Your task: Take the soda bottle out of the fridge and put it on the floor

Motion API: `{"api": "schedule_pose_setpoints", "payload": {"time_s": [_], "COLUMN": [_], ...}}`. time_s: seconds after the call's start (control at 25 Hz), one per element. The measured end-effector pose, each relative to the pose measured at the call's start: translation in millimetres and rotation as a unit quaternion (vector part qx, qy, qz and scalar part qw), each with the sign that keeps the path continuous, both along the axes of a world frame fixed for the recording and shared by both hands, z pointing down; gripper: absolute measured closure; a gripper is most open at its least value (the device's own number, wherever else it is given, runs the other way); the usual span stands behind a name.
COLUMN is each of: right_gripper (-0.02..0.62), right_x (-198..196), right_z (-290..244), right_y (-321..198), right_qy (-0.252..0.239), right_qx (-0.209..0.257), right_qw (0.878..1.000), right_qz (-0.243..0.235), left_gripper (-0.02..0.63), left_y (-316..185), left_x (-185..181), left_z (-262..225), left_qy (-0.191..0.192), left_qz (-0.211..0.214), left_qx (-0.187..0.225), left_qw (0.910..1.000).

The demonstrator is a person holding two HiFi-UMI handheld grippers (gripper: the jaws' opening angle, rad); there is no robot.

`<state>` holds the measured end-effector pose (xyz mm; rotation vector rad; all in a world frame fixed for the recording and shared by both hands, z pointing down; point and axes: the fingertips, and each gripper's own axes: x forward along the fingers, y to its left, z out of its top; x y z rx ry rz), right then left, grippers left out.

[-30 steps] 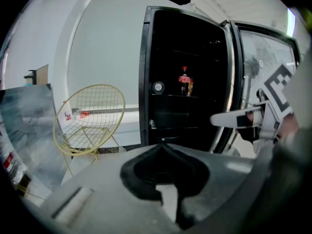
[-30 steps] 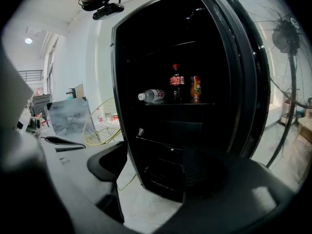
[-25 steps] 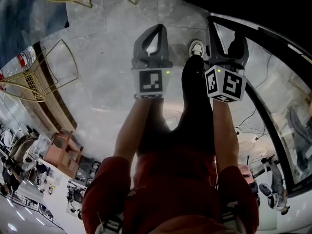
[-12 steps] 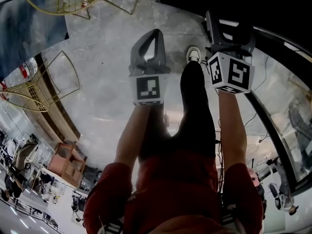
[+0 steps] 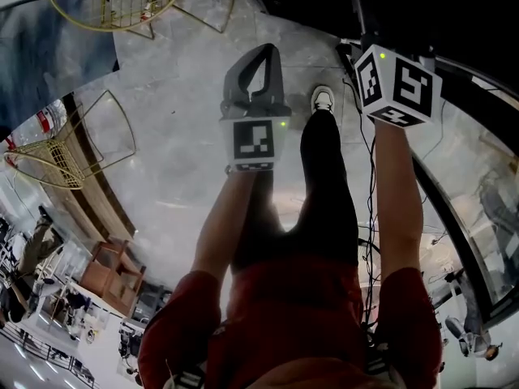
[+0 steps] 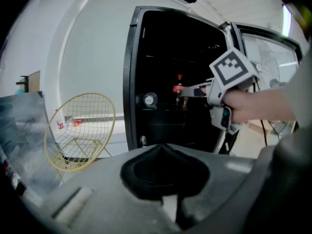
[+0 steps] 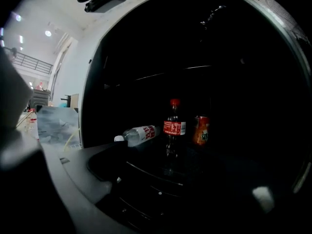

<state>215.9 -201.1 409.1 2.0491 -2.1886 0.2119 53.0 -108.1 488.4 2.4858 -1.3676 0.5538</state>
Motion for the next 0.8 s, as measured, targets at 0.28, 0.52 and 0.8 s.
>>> {"api": "schedule_pose_setpoints", "payload": {"time_s": [0.28, 0.52, 0.8], "right_gripper": [0.249, 0.247, 0.247], "right_x": [23.7, 35.8, 46.3], "right_z": [-21.0, -24.7, -18.2], "right_y": [-48.9, -85.3, -112.7], "right_qy": [-0.002, 0.002, 0.005], "right_qx": [0.012, 0.007, -0.006], "right_qw": [1.000, 1.000, 1.000], "right_qz": [0.014, 0.017, 0.017], "left_gripper": [0.606, 0.606, 0.606], "left_y": [-25.1, -40.0, -42.4], "left_x": [24.3, 38.8, 46.4], "left_z": [-16.0, -28.1, -33.9], "left_qy": [-0.010, -0.004, 0.009], "left_qz": [0.021, 0.028, 0.025], "left_qx": [0.006, 0.017, 0.021], "left_qw": [0.9997, 0.9995, 0.9994]}}
